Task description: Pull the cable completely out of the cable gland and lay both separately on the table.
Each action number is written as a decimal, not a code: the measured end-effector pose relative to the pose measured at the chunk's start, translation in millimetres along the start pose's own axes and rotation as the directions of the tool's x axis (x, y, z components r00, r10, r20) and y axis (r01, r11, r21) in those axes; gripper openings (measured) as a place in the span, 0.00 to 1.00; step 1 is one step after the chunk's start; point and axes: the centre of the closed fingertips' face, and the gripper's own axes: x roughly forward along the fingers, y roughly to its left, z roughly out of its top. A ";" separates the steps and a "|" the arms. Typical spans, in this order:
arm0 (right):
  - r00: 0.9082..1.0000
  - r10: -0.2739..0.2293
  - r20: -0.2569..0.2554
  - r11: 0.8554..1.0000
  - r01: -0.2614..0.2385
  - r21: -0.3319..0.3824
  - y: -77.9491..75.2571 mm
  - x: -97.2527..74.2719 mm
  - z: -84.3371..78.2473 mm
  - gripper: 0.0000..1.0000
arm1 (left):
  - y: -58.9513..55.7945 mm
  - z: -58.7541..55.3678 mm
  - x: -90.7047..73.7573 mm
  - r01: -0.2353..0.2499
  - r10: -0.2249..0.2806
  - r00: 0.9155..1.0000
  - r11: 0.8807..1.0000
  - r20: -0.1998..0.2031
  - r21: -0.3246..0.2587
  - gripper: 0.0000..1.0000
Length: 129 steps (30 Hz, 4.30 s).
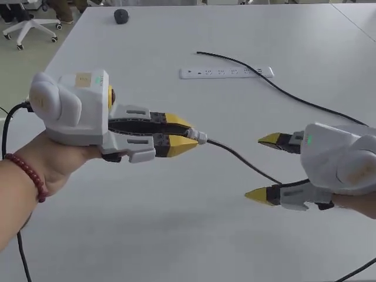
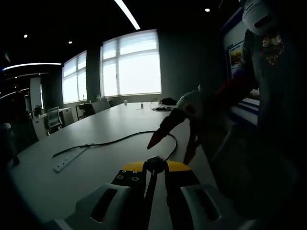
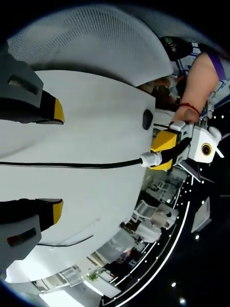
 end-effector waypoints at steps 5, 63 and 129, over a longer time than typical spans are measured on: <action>0.999 -0.005 0.041 1.000 0.005 -0.002 -2.1 -1.0 22.5 0.60 | -1.1 0.9 -0.4 0.001 -0.001 1.000 1.000 0.003 0.001 0.16; 0.997 0.059 0.057 0.974 -0.045 -0.220 7.1 13.0 82.9 0.00 | -6.0 2.7 0.9 0.013 -0.013 1.000 1.000 0.015 0.005 0.16; 0.987 -0.036 -0.158 0.988 0.011 -0.154 -34.5 -10.9 -9.0 0.00 | 3.0 -12.9 -14.3 -0.029 0.029 0.999 0.999 -0.013 -0.013 0.16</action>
